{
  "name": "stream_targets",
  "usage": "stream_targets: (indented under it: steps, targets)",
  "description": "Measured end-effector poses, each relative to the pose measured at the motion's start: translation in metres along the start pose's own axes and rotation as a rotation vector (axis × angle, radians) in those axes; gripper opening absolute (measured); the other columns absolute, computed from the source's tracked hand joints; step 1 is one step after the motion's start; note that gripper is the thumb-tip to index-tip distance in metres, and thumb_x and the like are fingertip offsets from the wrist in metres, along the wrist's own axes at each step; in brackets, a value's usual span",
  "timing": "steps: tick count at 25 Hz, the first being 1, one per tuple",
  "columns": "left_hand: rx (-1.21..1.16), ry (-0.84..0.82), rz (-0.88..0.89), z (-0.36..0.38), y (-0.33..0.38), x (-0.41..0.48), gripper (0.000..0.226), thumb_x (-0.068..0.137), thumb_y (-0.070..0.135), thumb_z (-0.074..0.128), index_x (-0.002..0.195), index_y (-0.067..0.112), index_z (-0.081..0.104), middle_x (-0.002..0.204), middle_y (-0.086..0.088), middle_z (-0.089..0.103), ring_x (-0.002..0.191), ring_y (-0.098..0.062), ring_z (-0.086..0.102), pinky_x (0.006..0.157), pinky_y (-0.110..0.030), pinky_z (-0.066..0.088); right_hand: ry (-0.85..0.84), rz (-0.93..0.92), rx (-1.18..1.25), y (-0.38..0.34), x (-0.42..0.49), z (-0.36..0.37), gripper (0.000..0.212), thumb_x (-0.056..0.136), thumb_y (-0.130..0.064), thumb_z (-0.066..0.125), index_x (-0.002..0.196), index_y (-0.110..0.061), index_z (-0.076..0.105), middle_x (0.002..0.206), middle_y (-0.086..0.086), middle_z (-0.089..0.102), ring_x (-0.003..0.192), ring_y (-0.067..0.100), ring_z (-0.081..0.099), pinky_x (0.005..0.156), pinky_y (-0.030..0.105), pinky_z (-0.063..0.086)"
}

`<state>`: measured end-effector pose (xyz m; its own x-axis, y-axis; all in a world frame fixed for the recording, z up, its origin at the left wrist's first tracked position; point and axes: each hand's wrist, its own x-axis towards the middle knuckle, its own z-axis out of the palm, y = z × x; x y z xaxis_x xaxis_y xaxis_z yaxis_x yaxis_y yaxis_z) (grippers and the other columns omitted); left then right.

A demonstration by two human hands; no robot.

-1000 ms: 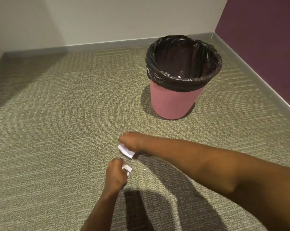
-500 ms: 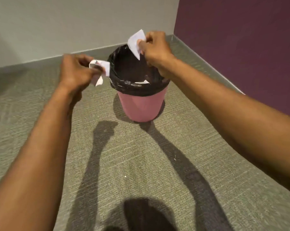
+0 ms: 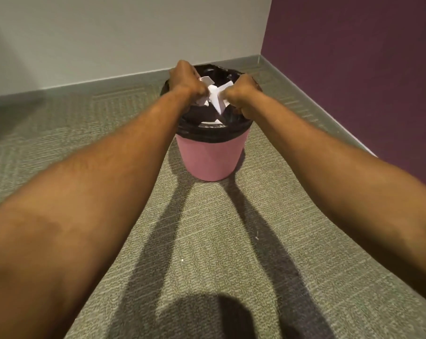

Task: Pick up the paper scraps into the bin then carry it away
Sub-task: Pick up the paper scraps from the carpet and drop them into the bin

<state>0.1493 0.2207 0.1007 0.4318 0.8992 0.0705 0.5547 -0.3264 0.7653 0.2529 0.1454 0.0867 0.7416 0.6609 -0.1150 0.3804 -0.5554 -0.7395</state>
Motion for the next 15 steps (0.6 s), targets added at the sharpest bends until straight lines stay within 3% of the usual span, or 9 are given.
stream_targets:
  steps: [4,7,9,12,15]
  targets:
    - [0.011,-0.077,-0.03,0.007,-0.006,0.003,0.037,0.065,0.019,0.088,0.092,0.002,0.069,0.094,-0.011,0.071,0.085,-0.02,0.066,0.076,-0.034,0.057,-0.099,-0.001,0.013,0.005,0.006,-0.004,0.032,0.073,-0.012,0.082,0.098,-0.001,0.066,0.085,0.007,0.067,0.066,0.019,0.064,0.044,0.023,0.043]
    - [-0.026,-0.089,-0.014,0.011,-0.009,0.004,0.028,0.068,0.018,0.086,0.074,0.01,0.06,0.078,-0.007,0.063,0.083,-0.022,0.067,0.076,-0.035,0.058,-0.116,-0.046,0.012,0.011,0.007,-0.002,0.02,0.075,-0.011,0.081,0.075,-0.007,0.061,0.066,0.005,0.059,0.053,0.016,0.058,0.045,0.023,0.043]
    - [-0.043,-0.112,-0.005,0.011,-0.01,0.006,0.028,0.072,0.011,0.083,0.066,0.014,0.055,0.079,-0.013,0.067,0.08,-0.027,0.071,0.076,-0.041,0.06,-0.066,-0.08,0.057,0.015,0.008,0.0,0.02,0.079,-0.008,0.078,0.068,-0.007,0.06,0.061,0.007,0.059,0.05,0.017,0.06,0.046,0.024,0.048]
    - [-0.004,-0.084,0.016,0.009,-0.012,0.007,0.022,0.077,-0.002,0.073,0.068,0.013,0.059,0.086,-0.018,0.069,0.08,-0.029,0.071,0.076,-0.044,0.06,0.095,-0.117,0.008,0.014,0.01,0.006,0.012,0.085,-0.015,0.074,0.077,-0.007,0.071,0.069,0.006,0.068,0.055,0.013,0.063,0.051,0.021,0.05]
    - [-0.013,-0.107,0.018,0.006,-0.014,0.007,0.021,0.078,-0.009,0.066,0.082,0.011,0.061,0.089,-0.019,0.068,0.079,-0.032,0.07,0.068,-0.045,0.061,0.172,-0.174,-0.006,0.011,0.013,0.013,0.033,0.082,-0.034,0.076,0.062,-0.016,0.058,0.063,-0.002,0.06,0.062,0.012,0.057,0.062,0.027,0.047]
